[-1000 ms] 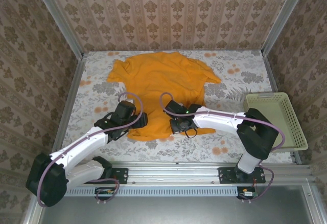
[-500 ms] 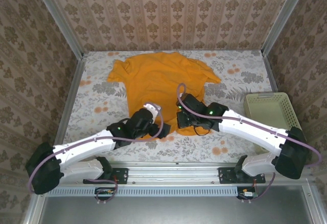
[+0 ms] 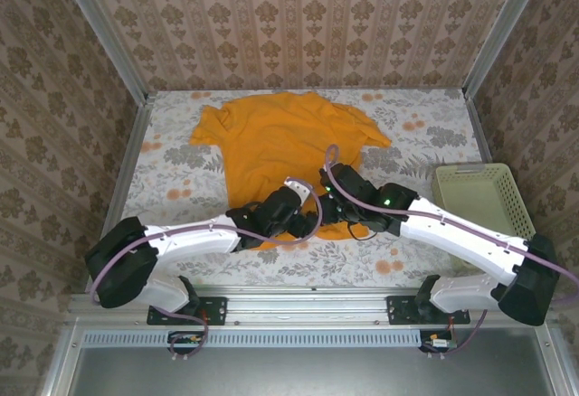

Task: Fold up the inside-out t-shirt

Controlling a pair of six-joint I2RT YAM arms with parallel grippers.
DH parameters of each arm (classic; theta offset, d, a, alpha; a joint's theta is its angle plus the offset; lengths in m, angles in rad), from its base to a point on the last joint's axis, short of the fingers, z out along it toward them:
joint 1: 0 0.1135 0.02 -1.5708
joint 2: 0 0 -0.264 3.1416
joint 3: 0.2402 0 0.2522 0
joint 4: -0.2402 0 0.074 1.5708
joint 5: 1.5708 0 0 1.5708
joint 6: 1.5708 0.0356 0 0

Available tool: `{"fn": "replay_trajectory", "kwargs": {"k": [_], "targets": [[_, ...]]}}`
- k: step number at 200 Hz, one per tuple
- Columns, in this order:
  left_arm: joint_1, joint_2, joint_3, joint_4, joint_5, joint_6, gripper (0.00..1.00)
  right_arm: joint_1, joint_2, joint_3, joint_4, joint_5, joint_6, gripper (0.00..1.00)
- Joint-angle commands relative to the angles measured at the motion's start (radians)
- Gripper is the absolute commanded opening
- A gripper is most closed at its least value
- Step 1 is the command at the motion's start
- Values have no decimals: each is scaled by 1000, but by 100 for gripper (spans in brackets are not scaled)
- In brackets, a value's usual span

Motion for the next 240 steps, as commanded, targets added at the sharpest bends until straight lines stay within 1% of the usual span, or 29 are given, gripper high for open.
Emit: {"fn": "replay_trajectory", "kwargs": {"k": [1,18,46,67,75,85,88,104,127,145,154,181,205,240], "targets": [[10,-12,28,43,-44,-7,58,-18,-43,-34,15,36,29,0],[13,-27,25,46,-44,-9,47,-33,-52,-54,27,29,35,0],[20,-43,43,17,-45,-17,21,-36,-50,-67,54,21,34,0],[39,-59,66,-10,-33,-42,5,-37,-65,-77,63,24,16,12],[49,-70,75,-19,-17,-49,0,-37,-88,-89,64,33,0,20],[61,-82,88,-30,0,-52,0,-37,-136,-130,80,41,-30,28],[63,-88,92,-34,3,-54,0,-37,-152,-149,110,39,-44,31],[81,-107,115,-44,38,-54,0,-25,-253,-286,234,23,-117,39],[86,-112,164,-75,64,-42,0,18,-319,-440,370,-10,-130,45],[90,-108,199,-105,82,-35,0,92,-308,-553,557,11,-119,46],[93,-106,212,-115,90,-33,0,123,-272,-593,644,26,-120,46],[101,-110,252,-149,106,-31,0,193,-92,-640,909,103,-183,46],[112,-113,279,-172,120,-21,0,194,78,-621,1089,134,-236,47],[121,-125,303,-203,128,-13,0,185,306,-556,1251,129,-279,47]]}}
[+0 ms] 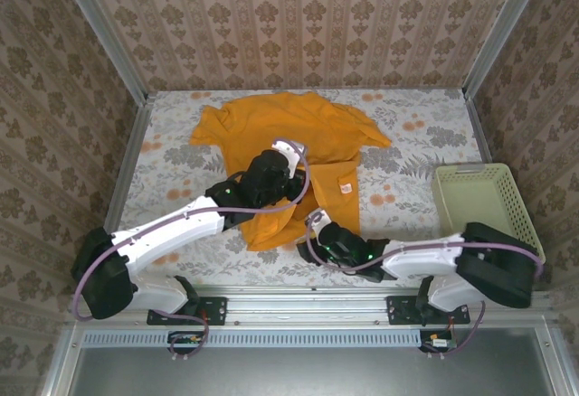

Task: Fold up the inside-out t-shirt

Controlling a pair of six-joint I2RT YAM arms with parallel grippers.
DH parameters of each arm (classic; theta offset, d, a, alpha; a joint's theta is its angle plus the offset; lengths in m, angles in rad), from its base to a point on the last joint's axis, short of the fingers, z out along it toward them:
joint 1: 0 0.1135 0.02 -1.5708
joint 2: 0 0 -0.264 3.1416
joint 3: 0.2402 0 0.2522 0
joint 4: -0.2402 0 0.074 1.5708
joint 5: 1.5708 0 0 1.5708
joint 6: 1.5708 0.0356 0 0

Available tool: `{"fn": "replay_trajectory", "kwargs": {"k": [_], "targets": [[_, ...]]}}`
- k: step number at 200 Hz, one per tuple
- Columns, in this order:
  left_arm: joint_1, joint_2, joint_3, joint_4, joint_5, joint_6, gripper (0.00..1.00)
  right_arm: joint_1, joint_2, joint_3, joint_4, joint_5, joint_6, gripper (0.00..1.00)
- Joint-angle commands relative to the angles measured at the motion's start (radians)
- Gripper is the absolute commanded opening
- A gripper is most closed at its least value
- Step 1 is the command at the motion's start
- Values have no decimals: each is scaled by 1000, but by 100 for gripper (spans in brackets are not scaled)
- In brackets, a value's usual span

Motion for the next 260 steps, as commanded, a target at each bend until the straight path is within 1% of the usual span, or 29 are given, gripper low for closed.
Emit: {"fn": "replay_trajectory", "kwargs": {"k": [1,32,56,82,98,117,163,192,214,228,260], "targets": [[10,-33,42,-39,28,20,0,-7,117,60,220,32,-62,47],[19,-54,56,-69,44,27,0,-39,248,115,299,43,-63,47],[22,-76,63,-78,50,25,0,-85,295,138,324,76,-68,49],[24,-98,76,-87,59,26,0,-140,332,153,367,72,-88,49],[24,-104,96,-100,73,26,0,-160,361,187,360,67,-105,50],[25,-103,129,-119,100,23,0,-173,389,223,359,92,-120,52],[24,-96,234,-177,122,18,0,-229,436,314,321,170,-71,58],[24,-94,309,-210,125,20,0,-303,467,394,221,175,35,64],[23,-91,361,-221,131,15,0,-350,491,490,86,178,94,76],[23,-87,395,-227,133,7,0,-368,512,552,11,183,109,85],[-2,-66,478,-239,127,11,0,-401,586,727,-218,188,143,93]]}}
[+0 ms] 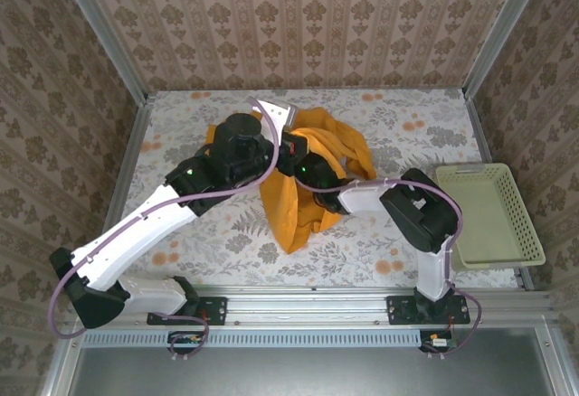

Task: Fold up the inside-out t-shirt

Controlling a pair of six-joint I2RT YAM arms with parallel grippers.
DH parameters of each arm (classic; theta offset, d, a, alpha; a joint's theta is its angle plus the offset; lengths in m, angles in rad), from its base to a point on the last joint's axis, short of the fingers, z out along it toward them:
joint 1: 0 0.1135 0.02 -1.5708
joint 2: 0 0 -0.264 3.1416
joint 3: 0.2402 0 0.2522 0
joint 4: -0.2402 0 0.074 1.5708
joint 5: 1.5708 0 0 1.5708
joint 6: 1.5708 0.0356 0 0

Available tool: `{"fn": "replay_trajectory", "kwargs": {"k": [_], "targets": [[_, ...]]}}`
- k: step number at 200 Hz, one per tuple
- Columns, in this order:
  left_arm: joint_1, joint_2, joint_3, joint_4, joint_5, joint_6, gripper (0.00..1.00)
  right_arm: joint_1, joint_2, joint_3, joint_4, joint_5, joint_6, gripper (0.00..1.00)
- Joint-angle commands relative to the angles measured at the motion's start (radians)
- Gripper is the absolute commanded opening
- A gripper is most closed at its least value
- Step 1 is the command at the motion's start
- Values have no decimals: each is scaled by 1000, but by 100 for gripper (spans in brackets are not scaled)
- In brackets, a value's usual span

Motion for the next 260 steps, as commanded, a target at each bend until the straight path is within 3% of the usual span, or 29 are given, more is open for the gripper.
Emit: {"fn": "replay_trajectory", "kwargs": {"k": [1,35,100,117,125,143,169,184,240,260], "targets": [[-19,8,84,-1,14,6,0,-14,63,120,-241,28,55,93],[-64,52,182,-13,-10,22,0,-31,178,326,-496,51,70,100],[-130,116,324,-39,-43,55,0,-58,421,753,-1021,132,143,100],[-129,120,339,-52,-67,58,0,-56,490,865,-1128,131,136,100],[-129,122,342,-51,-73,60,0,-54,522,919,-1178,137,126,93],[-128,119,347,-57,-90,64,0,-44,559,990,-1230,156,99,94],[-124,117,350,-69,-121,62,0,-46,593,1042,-1262,167,77,77],[-114,116,349,-78,-135,56,0,-46,578,1020,-1245,169,81,57],[-28,118,330,-122,-161,6,0,-44,344,662,-889,123,57,1],[39,126,330,-164,-173,-21,0,-38,239,505,-721,54,24,0]]}}
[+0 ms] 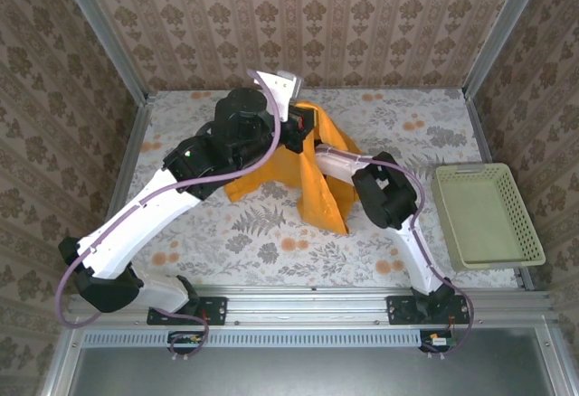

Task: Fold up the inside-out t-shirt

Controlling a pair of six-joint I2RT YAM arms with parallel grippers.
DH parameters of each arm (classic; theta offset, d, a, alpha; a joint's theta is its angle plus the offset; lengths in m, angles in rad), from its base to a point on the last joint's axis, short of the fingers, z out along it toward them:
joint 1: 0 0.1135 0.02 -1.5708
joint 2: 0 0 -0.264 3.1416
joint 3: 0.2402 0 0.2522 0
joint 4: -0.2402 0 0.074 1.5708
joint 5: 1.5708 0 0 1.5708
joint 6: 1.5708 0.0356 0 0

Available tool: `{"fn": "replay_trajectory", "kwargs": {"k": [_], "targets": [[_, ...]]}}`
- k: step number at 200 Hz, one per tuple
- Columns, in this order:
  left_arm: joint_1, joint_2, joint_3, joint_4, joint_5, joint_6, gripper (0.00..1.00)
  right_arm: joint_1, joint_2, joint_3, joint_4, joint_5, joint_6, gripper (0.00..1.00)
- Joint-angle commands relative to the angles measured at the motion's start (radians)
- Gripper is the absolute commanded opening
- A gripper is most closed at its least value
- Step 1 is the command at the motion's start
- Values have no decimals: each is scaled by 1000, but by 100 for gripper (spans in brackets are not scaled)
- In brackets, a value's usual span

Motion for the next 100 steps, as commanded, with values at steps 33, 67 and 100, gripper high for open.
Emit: {"fn": "replay_trajectory", "kwargs": {"k": [33,67,100], "targets": [[249,3,-15,-98,13,-118,0,41,-287,-398,388,-187,-107,0],[407,8,-86,-101,98,-139,0,93,-457,-615,535,-215,-119,0],[563,17,-163,-94,165,-167,0,149,-592,-787,678,-248,-138,0]]}}
